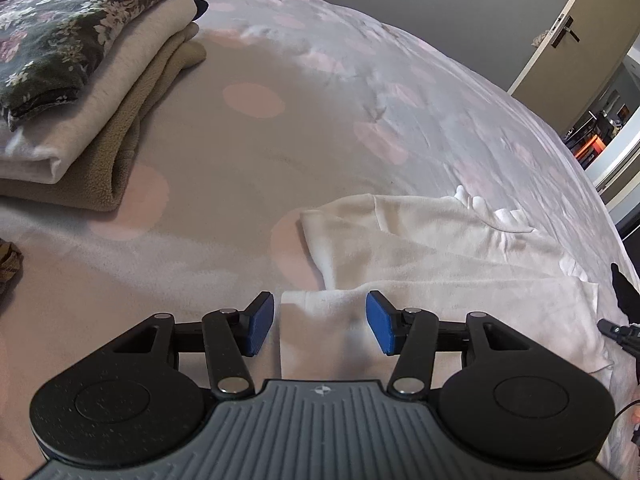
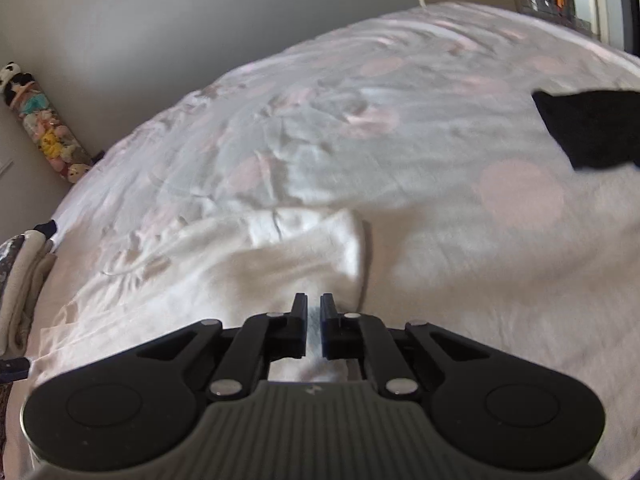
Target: Fold clothes
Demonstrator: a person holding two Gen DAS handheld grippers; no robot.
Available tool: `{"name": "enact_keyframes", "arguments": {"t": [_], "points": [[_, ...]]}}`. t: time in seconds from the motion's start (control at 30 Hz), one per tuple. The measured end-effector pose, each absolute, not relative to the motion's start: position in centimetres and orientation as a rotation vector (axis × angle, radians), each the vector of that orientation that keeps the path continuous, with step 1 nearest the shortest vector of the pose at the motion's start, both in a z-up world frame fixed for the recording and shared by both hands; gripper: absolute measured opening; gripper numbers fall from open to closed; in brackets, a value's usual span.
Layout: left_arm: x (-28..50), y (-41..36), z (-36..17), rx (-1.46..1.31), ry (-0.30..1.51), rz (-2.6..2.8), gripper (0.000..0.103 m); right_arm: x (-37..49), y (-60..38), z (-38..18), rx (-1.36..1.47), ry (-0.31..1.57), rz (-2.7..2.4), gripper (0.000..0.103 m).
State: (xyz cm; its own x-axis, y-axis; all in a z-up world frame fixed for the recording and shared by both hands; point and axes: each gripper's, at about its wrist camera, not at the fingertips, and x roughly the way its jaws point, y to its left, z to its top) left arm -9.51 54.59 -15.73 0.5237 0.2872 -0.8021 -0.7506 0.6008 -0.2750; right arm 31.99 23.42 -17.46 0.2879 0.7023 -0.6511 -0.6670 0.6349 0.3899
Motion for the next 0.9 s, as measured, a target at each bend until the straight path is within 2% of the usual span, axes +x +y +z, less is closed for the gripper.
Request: {"name": "enact_keyframes", "arguments": {"t": [0.03, 0.13, 0.43, 0.6, 0.63, 0.67, 0.7, 0.73, 0.77, 0.9], "points": [[-9.7, 54.5, -15.6, -0.671, 0.784, 0.682, 0.049, 31.7, 23.2, -17.5, 0.055, 0.898, 0.904, 0.001], [-10.4, 54.2, -15.1, -0.677, 0.77, 0.69, 0.049, 30.8, 22.5, -17.5, 0.084, 0.909, 0.871, 0.0], [-11.9, 54.7, -16.3, -0.784, 0.714, 0.716, 0.057, 26.8, 21.4, -17.5, 0.181, 0.93, 0.815, 0.011], [-11.2, 54.6, -17.4, -0.827, 0.729, 0.682, 0.056, 22.7, 23.8, -19.0, 0.112, 0.919, 0.912, 0.012], [-11.1, 54.6, -17.6, -0.835, 0.732, 0.675, 0.055, 22.3, 24.2, -19.3, 0.085, 0.917, 0.919, 0.012], [-11.0, 54.5, -17.8, -0.843, 0.735, 0.667, 0.043, 22.2, 24.4, -19.6, 0.068, 0.911, 0.927, 0.012], [-10.8, 54.5, -18.0, -0.851, 0.739, 0.66, 0.024, 22.1, 24.6, -19.8, 0.054, 0.904, 0.934, 0.012], [-10.6, 54.4, -17.7, -0.837, 0.736, 0.662, 0.017, 22.2, 24.7, -19.9, 0.049, 0.9, 0.938, 0.012], [-10.4, 54.2, -17.2, -0.819, 0.733, 0.665, 0.014, 22.4, 24.8, -20.0, 0.048, 0.897, 0.941, 0.012], [-9.6, 53.6, -15.3, -0.745, 0.719, 0.679, 0.013, 22.9, 24.8, -20.3, 0.056, 0.896, 0.949, 0.012]]}}
